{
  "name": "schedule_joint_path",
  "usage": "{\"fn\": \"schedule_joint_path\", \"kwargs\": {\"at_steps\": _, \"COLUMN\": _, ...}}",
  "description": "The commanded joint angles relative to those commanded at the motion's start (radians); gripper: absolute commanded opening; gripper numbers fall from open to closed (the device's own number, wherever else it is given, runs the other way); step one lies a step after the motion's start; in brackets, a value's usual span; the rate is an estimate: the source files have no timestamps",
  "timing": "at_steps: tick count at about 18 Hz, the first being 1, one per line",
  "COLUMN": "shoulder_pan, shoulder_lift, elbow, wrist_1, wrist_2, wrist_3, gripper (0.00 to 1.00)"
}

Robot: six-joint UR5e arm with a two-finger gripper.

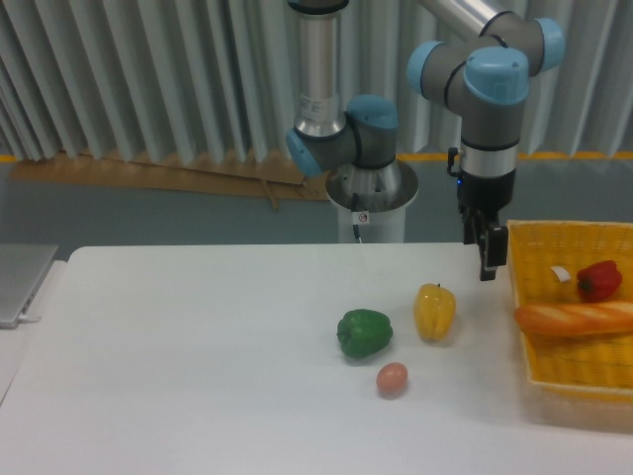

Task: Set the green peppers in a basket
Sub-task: 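Move the gripper from above the basket toward the green pepper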

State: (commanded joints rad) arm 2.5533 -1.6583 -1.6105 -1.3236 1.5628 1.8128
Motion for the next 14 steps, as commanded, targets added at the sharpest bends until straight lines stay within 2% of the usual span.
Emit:
{"fn": "schedule_joint_path", "kwargs": {"at_steps": 4, "shoulder_pan": -0.011, "shoulder_lift": 0.008, "elbow": -0.009, "wrist_1": -0.002, "wrist_2": -0.001, "wrist_3": -0.007, "gripper": 1.00}}
{"fn": "schedule_joint_path", "kwargs": {"at_steps": 11, "shoulder_pan": -0.080, "shoulder_lift": 0.002, "elbow": -0.034, "wrist_1": 0.009, "wrist_2": -0.003, "wrist_3": -0.156, "gripper": 1.00}}
{"fn": "schedule_joint_path", "kwargs": {"at_steps": 14, "shoulder_pan": -0.090, "shoulder_lift": -0.003, "elbow": -0.037, "wrist_1": 0.018, "wrist_2": -0.003, "wrist_3": -0.168, "gripper": 1.00}}
